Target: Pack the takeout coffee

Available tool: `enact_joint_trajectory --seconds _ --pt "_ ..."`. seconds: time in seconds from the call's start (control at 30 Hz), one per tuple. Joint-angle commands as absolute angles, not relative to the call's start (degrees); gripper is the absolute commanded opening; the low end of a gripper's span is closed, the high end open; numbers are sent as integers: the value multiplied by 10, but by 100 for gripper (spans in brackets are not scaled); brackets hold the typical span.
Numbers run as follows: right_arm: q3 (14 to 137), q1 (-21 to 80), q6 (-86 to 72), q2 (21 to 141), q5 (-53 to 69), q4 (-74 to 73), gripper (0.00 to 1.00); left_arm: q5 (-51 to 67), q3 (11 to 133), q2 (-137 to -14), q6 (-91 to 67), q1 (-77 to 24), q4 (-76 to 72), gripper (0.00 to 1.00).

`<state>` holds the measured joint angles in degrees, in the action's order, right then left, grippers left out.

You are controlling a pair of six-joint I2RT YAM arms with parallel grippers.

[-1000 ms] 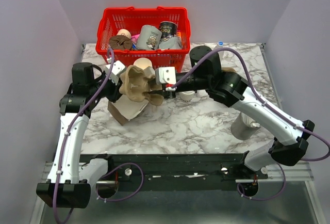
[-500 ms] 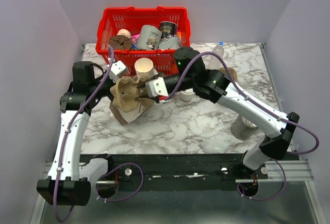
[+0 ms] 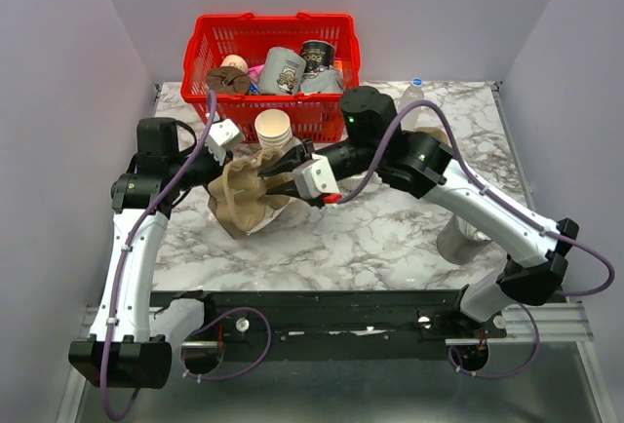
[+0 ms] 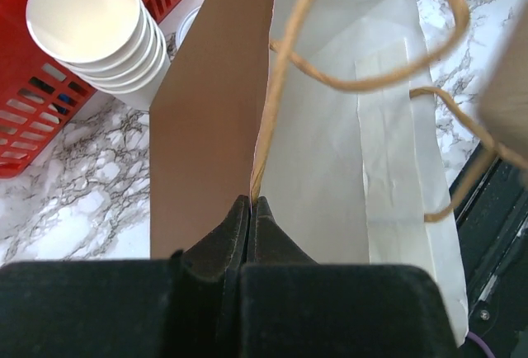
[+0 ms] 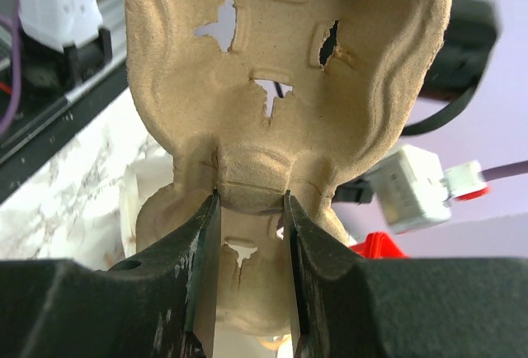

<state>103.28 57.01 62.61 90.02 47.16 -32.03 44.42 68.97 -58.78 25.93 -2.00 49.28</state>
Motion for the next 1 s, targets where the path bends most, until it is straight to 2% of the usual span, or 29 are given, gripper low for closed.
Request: enact_joint_trajectory --seconds 0.0,0.17,0.47,0.97 --pt "1030 585 590 863 519 -294 1 474 709 -586 265 -22 504 0" --pt "984 592 607 860 502 -274 1 491 716 -580 263 -22 514 0" --pt "979 592 659 896 461 -267 1 510 722 -561 291 -22 564 0" --pt "971 593 729 916 412 -466 1 526 726 -516 292 -24 587 0"
